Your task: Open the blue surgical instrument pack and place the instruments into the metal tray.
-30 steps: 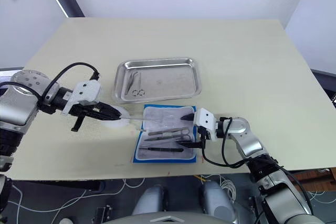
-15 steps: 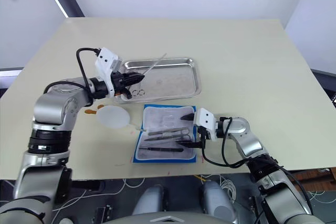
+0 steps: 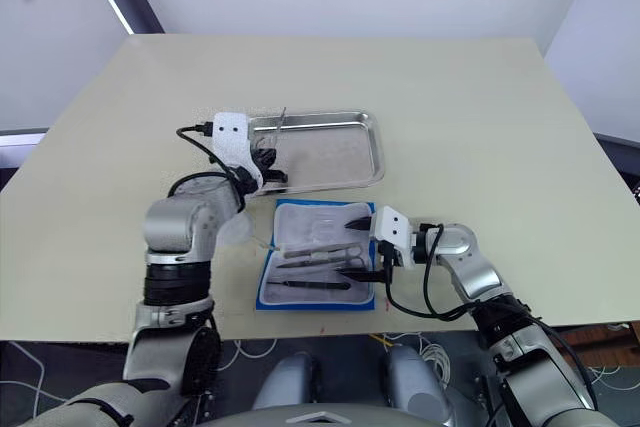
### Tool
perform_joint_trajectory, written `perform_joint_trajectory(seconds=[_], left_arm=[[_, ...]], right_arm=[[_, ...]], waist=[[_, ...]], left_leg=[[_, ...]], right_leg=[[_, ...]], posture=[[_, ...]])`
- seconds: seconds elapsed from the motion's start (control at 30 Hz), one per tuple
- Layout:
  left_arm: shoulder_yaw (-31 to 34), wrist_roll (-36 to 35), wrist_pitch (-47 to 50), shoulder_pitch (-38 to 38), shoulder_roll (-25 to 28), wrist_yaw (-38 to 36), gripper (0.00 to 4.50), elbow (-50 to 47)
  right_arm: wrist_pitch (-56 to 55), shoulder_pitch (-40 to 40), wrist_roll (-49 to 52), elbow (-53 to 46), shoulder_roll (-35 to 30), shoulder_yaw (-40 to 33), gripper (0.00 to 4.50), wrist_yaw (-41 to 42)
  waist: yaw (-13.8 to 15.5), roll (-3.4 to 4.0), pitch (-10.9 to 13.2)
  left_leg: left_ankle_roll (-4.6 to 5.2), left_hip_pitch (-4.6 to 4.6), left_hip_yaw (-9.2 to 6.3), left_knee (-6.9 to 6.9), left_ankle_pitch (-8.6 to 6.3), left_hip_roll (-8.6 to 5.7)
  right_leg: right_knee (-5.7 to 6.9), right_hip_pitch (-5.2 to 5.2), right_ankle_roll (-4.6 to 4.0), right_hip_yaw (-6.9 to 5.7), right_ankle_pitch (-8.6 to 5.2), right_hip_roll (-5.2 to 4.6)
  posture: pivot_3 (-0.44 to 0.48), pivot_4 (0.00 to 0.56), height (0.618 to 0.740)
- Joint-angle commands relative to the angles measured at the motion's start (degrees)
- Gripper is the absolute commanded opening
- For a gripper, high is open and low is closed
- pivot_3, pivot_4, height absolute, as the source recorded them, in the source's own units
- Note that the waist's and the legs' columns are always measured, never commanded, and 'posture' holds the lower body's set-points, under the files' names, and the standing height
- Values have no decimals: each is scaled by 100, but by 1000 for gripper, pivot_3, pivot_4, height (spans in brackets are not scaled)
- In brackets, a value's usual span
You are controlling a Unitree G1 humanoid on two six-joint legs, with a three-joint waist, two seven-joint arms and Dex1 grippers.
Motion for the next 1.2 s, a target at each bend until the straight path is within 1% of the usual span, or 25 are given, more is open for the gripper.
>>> perform_joint_trajectory(seconds=[0.03,0.13,0.27,0.4,0.8,0.87,0.9,0.93,0.97,1.0,1.07,1.2], left_arm=[[191,18,173,-136,-350,436,53,-124],[257,47,189,-217,-529,635,53,1],[300,87,-36,-241,-710,847,53,200],[436,76,-85,-283,-864,1040,53,350],[657,30,-157,-397,-1023,1255,53,681],[663,27,-163,-391,-1027,1261,947,678],[658,40,-166,-387,-1026,1271,1204,673],[654,48,-168,-385,-1026,1277,1753,667],[650,49,-165,-380,-1027,1279,1932,656],[646,49,-164,-377,-1029,1282,2522,651],[621,61,-168,-371,-1017,1280,3238,645],[578,61,-157,-368,-1003,1254,3238,586]], right_arm=[[315,328,-536,688,-90,314,4500,-125],[311,334,-542,690,-89,321,4500,-121],[309,340,-545,688,-89,321,4500,-123],[292,318,-551,715,-97,312,4500,-122],[271,332,-556,711,-85,312,4500,-145],[274,342,-556,704,-86,314,4500,-145],[275,346,-555,700,-87,315,4500,-144],[277,348,-553,699,-85,315,4500,-144],[280,354,-552,691,-86,317,4500,-143],[281,357,-552,686,-86,318,4500,-142],[281,358,-551,685,-85,320,4500,-140],[268,340,-558,719,-75,321,4500,-143]], waist=[[0,0,0],[-2,1,3],[0,1,4],[1,1,4],[1,1,4],[1,1,4],[1,1,4],[1,1,4],[1,1,4],[1,1,4],[1,1,4],[1,1,4]], left_leg=[[0,1,0,-1,0,0],[-1,27,1,-8,-1,-2],[-2,51,3,-15,-1,-6],[-2,55,4,-18,-1,-7],[-3,56,5,-20,-1,-7],[-3,56,5,-21,-1,-8],[-3,56,5,-21,-1,-8],[-3,56,6,-21,-1,-8],[-3,57,5,-22,-1,-8],[-3,57,5,-22,-1,-8],[-4,58,6,-24,-1,-8],[-4,60,7,-26,-1,-9]], right_leg=[[-1,3,0,0,0,0],[-6,27,1,0,-1,0],[-11,49,2,1,-2,-3],[-11,50,2,2,-2,-3],[-12,50,24,3,-15,-4],[-12,50,24,3,-15,-4],[-12,50,25,3,-15,-4],[-13,50,25,3,-16,-4],[-13,50,25,3,-16,-4],[-13,51,25,3,-16,-4],[-13,51,26,4,-16,-5],[-14,51,26,5,-16,-5]], posture=[[0,150,740],[0,150,740],[0,150,740],[0,150,740],[0,150,740],[0,150,740],[0,150,740],[0,150,740],[0,150,740],[0,150,740],[0,150,740],[0,150,740]])
